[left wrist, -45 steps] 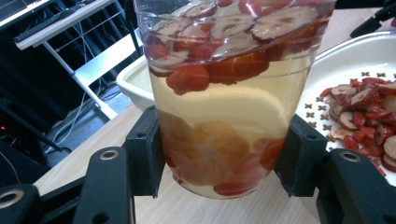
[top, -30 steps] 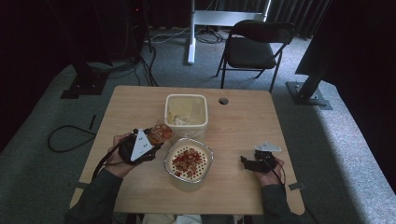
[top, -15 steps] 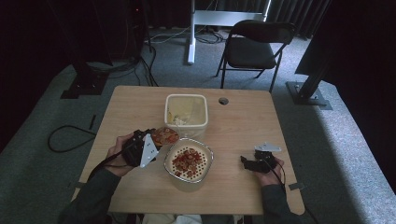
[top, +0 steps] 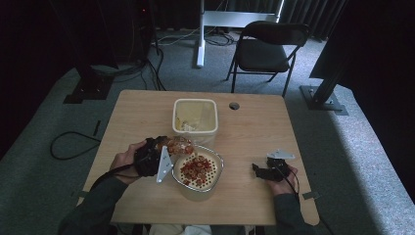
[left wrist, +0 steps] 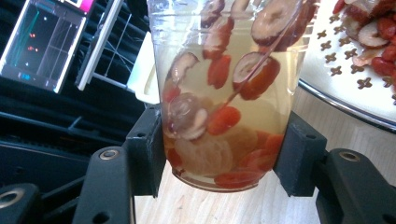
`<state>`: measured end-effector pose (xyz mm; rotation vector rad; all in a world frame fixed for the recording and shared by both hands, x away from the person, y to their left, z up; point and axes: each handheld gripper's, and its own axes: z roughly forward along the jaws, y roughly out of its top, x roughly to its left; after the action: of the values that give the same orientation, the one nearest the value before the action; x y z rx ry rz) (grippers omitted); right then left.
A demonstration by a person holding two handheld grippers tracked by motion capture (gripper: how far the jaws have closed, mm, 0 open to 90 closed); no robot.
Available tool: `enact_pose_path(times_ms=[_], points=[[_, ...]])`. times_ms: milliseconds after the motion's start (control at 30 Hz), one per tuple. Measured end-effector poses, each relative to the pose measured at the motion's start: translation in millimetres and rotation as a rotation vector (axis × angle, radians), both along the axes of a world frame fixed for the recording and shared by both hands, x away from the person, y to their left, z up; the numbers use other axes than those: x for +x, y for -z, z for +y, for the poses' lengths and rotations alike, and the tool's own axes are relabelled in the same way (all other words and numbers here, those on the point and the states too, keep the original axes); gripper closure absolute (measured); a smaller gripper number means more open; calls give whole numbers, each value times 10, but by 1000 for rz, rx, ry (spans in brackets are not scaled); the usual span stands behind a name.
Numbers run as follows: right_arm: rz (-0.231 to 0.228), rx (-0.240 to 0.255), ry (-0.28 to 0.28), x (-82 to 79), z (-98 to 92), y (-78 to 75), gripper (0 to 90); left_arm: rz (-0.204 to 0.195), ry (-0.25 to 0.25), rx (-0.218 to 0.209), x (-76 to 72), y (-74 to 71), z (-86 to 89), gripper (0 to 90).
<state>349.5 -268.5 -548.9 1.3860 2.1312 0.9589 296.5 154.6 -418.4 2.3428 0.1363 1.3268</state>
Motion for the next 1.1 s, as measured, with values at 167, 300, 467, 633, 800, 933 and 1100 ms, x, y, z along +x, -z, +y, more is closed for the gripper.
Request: enact_pose_path(times_ms=[167,300,467,633,800,933,1100], points=[[0,2,0,0,-2,0,233,-29,10,43,-18,-7,-36,435],[1,3,0,0,-2,0,233,-56,17,80,-49,-9,-61,435],[0,2,1,0,0,0,233,-90,38,157,-118,12,-114,436],[0,1,1,0,1,0,233,-116,59,225,-159,33,-160,436],[0,2,1,0,0,0,234,-136,67,243,-191,16,-181,436],[0,1,1,0,1,0,234,-142,67,252,-181,16,-182,436],[0,2,1,0,0,0,233,-151,65,259,-173,20,-178,436]])
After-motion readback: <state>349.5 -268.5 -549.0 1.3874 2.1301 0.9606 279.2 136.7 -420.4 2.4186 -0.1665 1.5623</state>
